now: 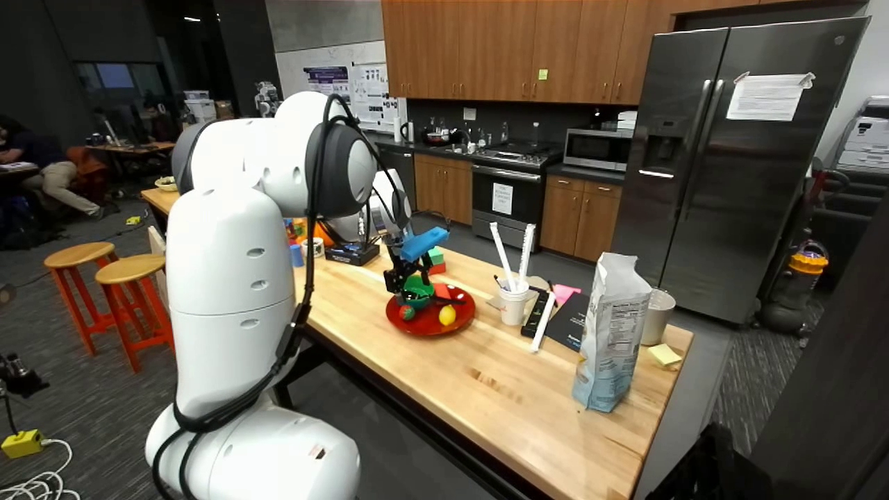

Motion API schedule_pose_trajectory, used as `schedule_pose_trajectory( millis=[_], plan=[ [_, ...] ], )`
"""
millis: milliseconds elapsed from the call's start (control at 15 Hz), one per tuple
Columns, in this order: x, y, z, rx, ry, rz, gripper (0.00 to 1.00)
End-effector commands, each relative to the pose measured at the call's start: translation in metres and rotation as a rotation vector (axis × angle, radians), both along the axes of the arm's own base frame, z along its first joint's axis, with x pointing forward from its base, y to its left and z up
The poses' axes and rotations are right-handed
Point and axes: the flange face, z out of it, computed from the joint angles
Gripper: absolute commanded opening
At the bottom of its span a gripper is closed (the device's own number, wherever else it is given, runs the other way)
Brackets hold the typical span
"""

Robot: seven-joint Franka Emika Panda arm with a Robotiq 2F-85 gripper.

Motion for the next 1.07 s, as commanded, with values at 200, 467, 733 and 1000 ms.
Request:
schedule_pose_trajectory(
  millis=[200,467,733,1000],
  plan=[
    [0.002,-0.002,-0.005,-0.036,-0.023,-0.010,1.00],
    [0.004,-0.007,-0.008,-0.173,-0.096,-0.011,1.00],
    [0.002,-0.011,-0.018,-0.203,-0.117,-0.050,1.00],
    [-0.001,-0.012,-0.029,-0.187,-0.106,-0.101,1.00]
  ],
)
